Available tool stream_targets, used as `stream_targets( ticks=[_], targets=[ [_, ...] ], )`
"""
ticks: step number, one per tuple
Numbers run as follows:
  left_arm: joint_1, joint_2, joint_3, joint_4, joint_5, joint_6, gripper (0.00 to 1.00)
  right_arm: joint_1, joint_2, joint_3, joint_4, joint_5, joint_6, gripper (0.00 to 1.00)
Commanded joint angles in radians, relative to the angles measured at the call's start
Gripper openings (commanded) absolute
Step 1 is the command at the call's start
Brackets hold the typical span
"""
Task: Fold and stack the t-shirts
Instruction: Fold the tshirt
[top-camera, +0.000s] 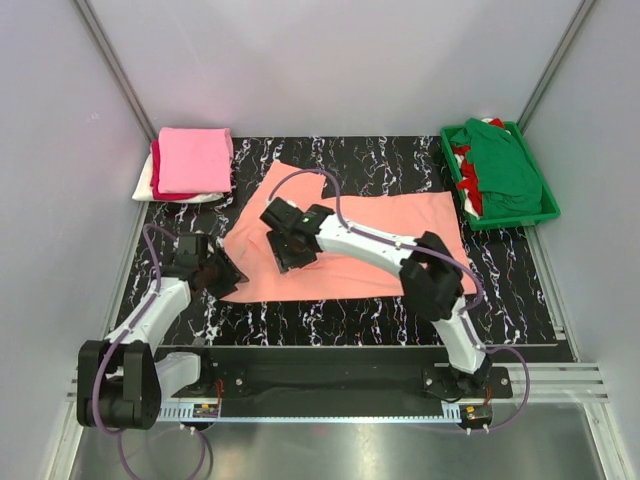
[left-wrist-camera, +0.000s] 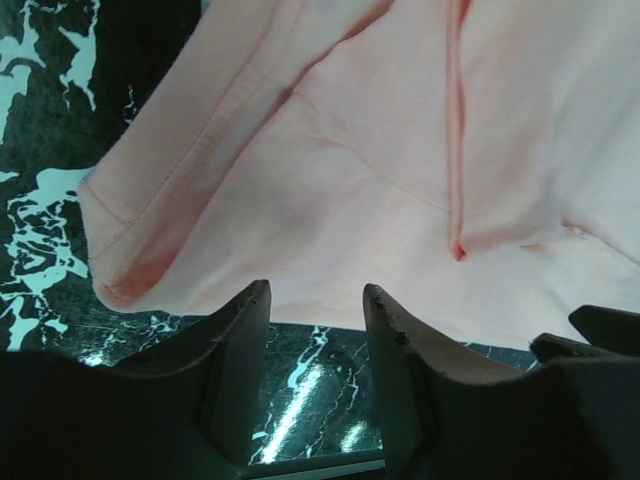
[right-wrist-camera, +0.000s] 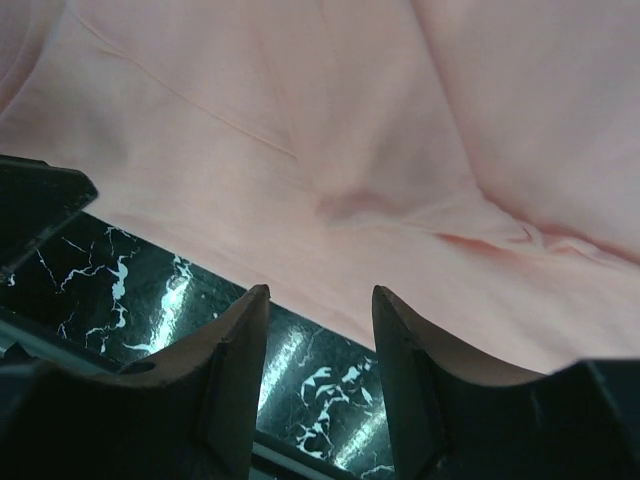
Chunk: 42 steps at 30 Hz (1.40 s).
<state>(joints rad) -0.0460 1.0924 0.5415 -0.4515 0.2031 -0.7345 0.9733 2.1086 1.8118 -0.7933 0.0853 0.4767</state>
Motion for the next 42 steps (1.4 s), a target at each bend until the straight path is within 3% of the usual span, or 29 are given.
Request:
stream_targets(
  ticks=[1,5,17,24,31,36,42],
  targets=[
    [-0.003,0.030,-0.034,0.030,-0.044,-0.015,0.46,0.030,0.063,0.144,-0.058,0.004,-0.101,0.52],
    [-0.003,0.026,-0.064,0.040,-0.051,-0.025,0.45,0.050,0.155,0.233,-0.095,0.016,-0.128,0.50],
    [-0.003,0.011,-0.107,0.047,-0.077,-0.022,0.45,0.051,0.270,0.262,-0.084,0.063,-0.181,0.48],
    [-0.003,0.009,-0.103,0.040,-0.085,-0.020,0.45,0.051,0.303,0.277,-0.092,0.105,-0.208,0.42],
    [-0.003,0.001,-0.104,0.033,-0.097,-0.020,0.44,0.053,0.304,0.290,-0.096,0.145,-0.225,0.22],
    [-0.003,0.000,-0.103,0.028,-0.099,-0.020,0.44,0.051,0.312,0.317,-0.118,0.168,-0.233,0.01],
    [-0.003,0.000,-0.106,0.027,-0.103,-0.020,0.43,0.042,0.295,0.368,-0.144,0.223,-0.254,0.00]
  ],
)
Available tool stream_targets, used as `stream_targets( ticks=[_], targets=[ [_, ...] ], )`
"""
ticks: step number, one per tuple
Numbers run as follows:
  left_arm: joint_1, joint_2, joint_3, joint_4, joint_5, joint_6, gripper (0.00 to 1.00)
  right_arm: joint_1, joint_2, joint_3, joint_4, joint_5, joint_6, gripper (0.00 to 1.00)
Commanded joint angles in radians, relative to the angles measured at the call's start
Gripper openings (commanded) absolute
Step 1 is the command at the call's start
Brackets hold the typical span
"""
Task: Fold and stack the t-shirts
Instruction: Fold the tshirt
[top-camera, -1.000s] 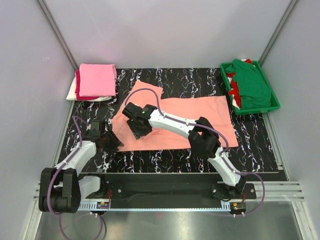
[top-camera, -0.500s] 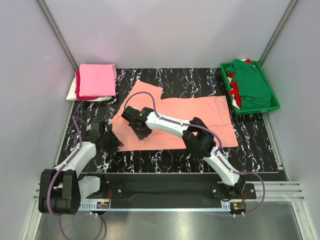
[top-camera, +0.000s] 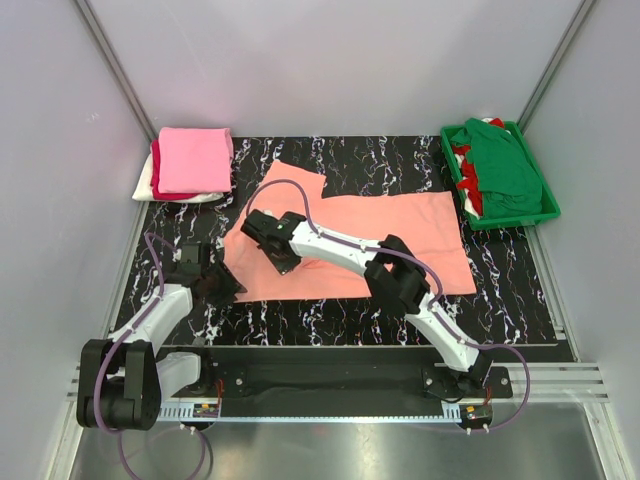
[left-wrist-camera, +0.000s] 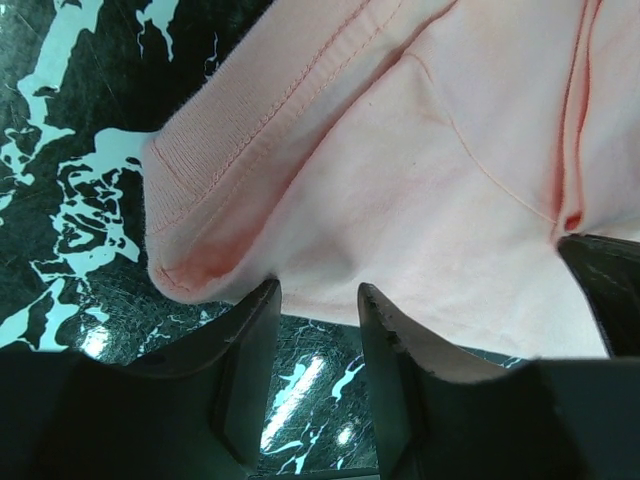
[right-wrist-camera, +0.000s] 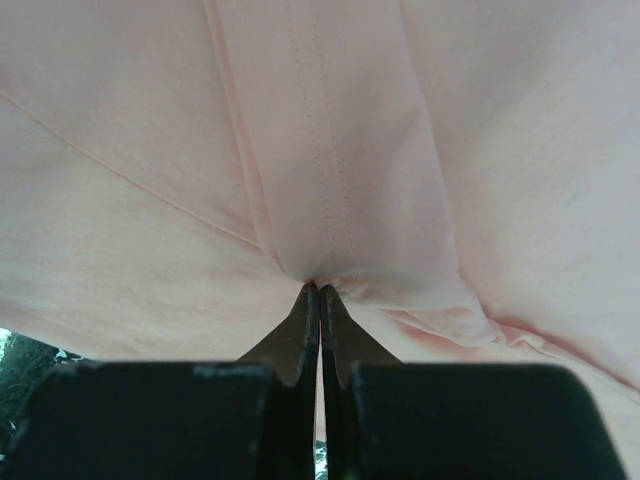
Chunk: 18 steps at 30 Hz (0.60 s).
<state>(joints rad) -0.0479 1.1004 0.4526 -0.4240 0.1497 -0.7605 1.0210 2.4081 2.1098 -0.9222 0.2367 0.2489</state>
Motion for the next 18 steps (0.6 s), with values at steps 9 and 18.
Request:
stream_targets(
  ticks=[9,18],
  targets=[
    [-0.001,-0.008,-0.014,-0.007,-0.042,0.007,0.42,-0.104,-0.010,0.136,-0.024,0.026,-0.034,0.00],
    [-0.001,0.007,-0.012,-0.006,-0.041,0.009,0.42,-0.246,0.051,0.160,-0.001,-0.091,-0.013,0.18]
  ],
)
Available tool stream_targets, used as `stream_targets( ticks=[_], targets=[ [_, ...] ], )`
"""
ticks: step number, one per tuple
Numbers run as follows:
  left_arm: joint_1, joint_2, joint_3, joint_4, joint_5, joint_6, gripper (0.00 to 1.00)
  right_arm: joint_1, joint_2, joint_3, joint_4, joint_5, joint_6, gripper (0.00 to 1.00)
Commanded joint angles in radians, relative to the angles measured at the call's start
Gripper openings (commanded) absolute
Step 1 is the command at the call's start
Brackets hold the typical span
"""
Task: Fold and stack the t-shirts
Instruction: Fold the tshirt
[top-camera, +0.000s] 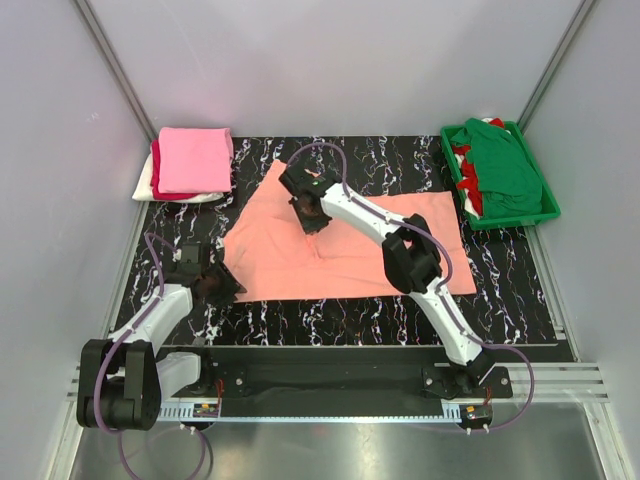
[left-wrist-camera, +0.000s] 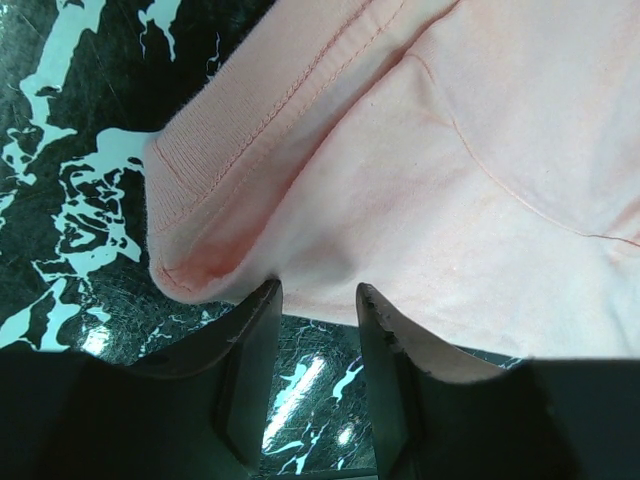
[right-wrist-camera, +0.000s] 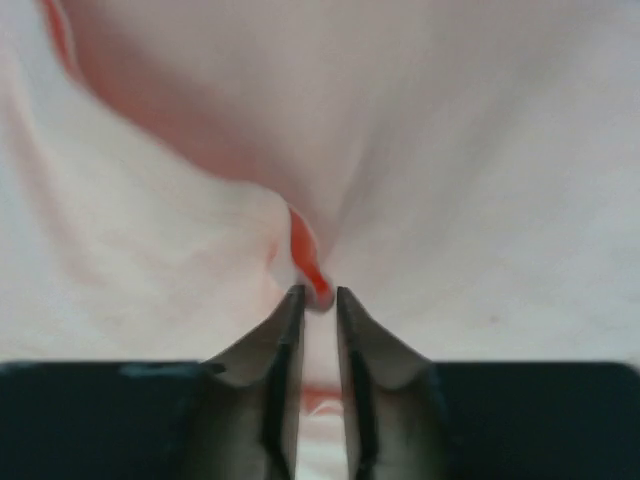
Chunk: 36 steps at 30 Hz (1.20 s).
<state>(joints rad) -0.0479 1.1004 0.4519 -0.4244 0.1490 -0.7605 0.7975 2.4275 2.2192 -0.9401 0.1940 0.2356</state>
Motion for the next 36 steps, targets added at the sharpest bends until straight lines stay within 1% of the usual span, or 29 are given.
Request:
stream_targets(
  ticks=[1,2,3,4,6,9,10,11,12,13,15,16,18,19,21,22,24,25,27,28,31,33,36],
  targets=[
    [-0.001,0.009,-0.010,-0.005,-0.039,0.007,0.42,-0.032,0.054,0.083,0.003,-0.053,0.001,0.30],
    [-0.001,0.010,-0.010,-0.005,-0.039,0.007,0.42,-0.050,0.067,0.101,-0.005,-0.054,0.005,0.58],
    [-0.001,0.012,-0.007,-0.004,-0.035,0.007,0.42,-0.060,0.077,0.120,-0.012,-0.056,0.007,0.65],
    [-0.001,0.013,-0.007,-0.005,-0.031,0.007,0.42,-0.067,0.088,0.149,-0.020,-0.057,0.010,0.69],
    [-0.001,0.009,-0.002,-0.007,-0.026,0.006,0.42,-0.099,0.087,0.171,-0.023,-0.059,0.014,0.74],
    [-0.001,-0.019,0.022,-0.033,-0.025,0.010,0.46,-0.144,0.039,0.163,-0.026,-0.057,0.039,0.75],
    [-0.001,-0.036,0.049,-0.057,-0.026,0.015,0.47,-0.182,-0.017,0.108,-0.020,-0.056,0.051,0.75],
    [-0.001,-0.046,0.066,-0.071,-0.029,0.023,0.51,-0.201,-0.053,0.067,-0.016,-0.059,0.074,0.75],
    [-0.001,-0.054,0.088,-0.086,-0.038,0.038,0.53,-0.222,-0.095,0.010,0.000,-0.057,0.088,0.75],
    [-0.001,-0.069,0.108,-0.108,-0.043,0.046,0.56,-0.256,-0.201,-0.133,0.044,-0.056,0.117,0.75],
    [-0.001,-0.080,0.168,-0.119,-0.049,0.065,0.63,-0.283,-0.321,-0.304,0.113,-0.070,0.142,0.75],
    [-0.001,-0.083,0.183,-0.108,-0.046,0.072,0.65,-0.294,-0.432,-0.458,0.173,-0.080,0.151,0.76],
    [-0.001,-0.068,0.220,-0.077,-0.013,0.085,0.69,-0.314,-0.526,-0.582,0.198,-0.073,0.177,0.76],
    [-0.001,-0.030,0.234,-0.042,0.001,0.090,0.69,-0.320,-0.598,-0.687,0.211,-0.076,0.195,0.76],
    [-0.001,0.027,0.278,-0.014,0.033,0.093,0.69,-0.340,-0.660,-0.788,0.230,-0.090,0.212,0.76],
    [-0.004,0.094,0.292,0.002,0.038,0.095,0.69,-0.346,-0.706,-0.882,0.257,-0.105,0.220,0.76],
    [-0.007,0.163,0.323,0.019,0.053,0.098,0.69,-0.378,-0.735,-0.964,0.282,-0.117,0.244,0.76],
    [-0.007,0.232,0.329,0.033,0.060,0.101,0.68,-0.388,-0.752,-1.031,0.305,-0.134,0.251,0.76],
    [-0.009,0.301,0.340,0.049,0.087,0.108,0.68,-0.403,-0.757,-1.088,0.331,-0.146,0.264,0.75],
    [-0.010,0.362,0.343,0.064,0.093,0.110,0.68,-0.405,-0.755,-1.130,0.358,-0.154,0.266,0.75],
    [-0.015,0.450,0.337,0.065,0.101,0.119,0.66,-0.405,-0.731,-1.185,0.394,-0.168,0.274,0.74],
    [-0.017,0.463,0.314,0.068,0.100,0.113,0.66,-0.405,-0.720,-1.223,0.412,-0.183,0.281,0.74],
    [-0.017,0.440,0.249,0.072,0.097,0.107,0.66,-0.403,-0.732,-1.280,0.432,-0.189,0.309,0.73]
  ],
)
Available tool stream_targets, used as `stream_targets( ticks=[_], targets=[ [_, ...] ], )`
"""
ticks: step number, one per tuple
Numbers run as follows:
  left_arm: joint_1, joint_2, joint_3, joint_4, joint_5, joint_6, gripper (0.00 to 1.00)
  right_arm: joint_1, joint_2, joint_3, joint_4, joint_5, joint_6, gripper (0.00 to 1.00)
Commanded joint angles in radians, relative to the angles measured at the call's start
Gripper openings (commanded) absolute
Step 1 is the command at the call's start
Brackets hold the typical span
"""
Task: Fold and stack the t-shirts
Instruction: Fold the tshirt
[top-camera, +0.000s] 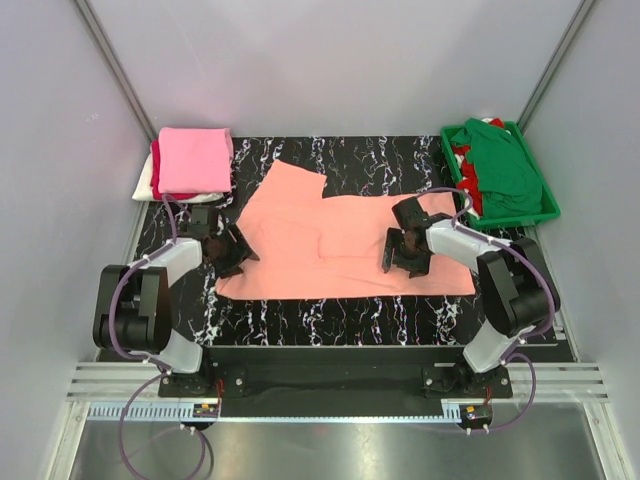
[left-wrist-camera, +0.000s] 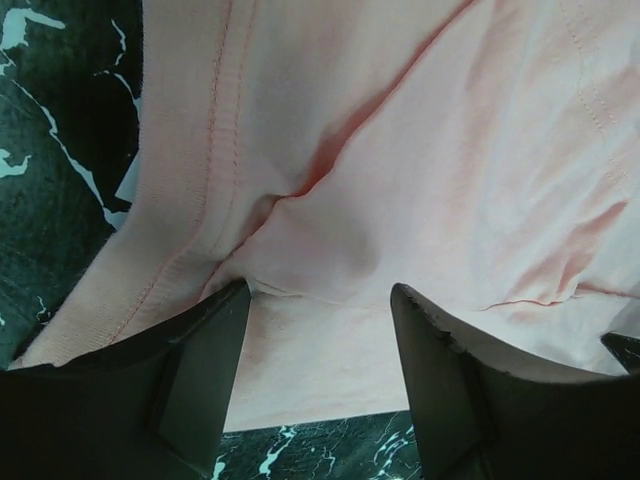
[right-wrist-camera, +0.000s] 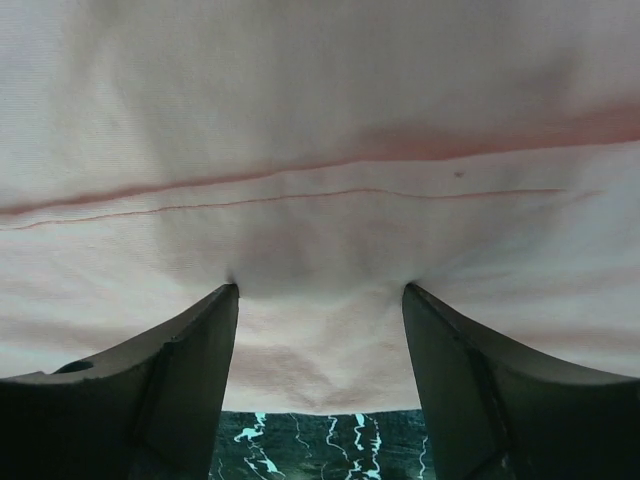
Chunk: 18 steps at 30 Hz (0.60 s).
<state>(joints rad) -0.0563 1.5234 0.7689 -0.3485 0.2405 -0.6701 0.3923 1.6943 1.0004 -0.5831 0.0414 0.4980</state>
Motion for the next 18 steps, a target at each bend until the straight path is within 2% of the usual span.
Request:
stream_targets(
  ticks=[1,7,9,10,15,16,18],
  targets=[
    [-0.008,-0.009,-0.086,-0.006,0.000,0.015,0.66,0.002,-0.017,-0.104,0.077,-0.061,0.071,0.73],
    [-0.019,-0.196,-0.255,-0.043,-0.017,-0.035,0.66,0.005,-0.148,-0.293,0.066,-0.107,0.197,0.73],
    [-0.028,-0.258,-0.307,-0.055,-0.013,-0.066,0.67,0.026,-0.195,-0.330,0.069,-0.130,0.205,0.71],
    [-0.048,-0.311,-0.318,-0.076,-0.018,-0.080,0.67,0.045,-0.241,-0.345,0.049,-0.135,0.259,0.73],
    [-0.132,-0.518,-0.333,-0.185,-0.050,-0.178,0.68,0.195,-0.385,-0.332,-0.114,-0.100,0.355,0.75],
    [-0.178,-0.552,-0.329,-0.226,-0.059,-0.199,0.69,0.216,-0.409,-0.327,-0.141,-0.092,0.385,0.75],
    [-0.195,-0.639,-0.318,-0.268,-0.057,-0.226,0.69,0.243,-0.491,-0.304,-0.222,-0.059,0.407,0.77]
  ],
)
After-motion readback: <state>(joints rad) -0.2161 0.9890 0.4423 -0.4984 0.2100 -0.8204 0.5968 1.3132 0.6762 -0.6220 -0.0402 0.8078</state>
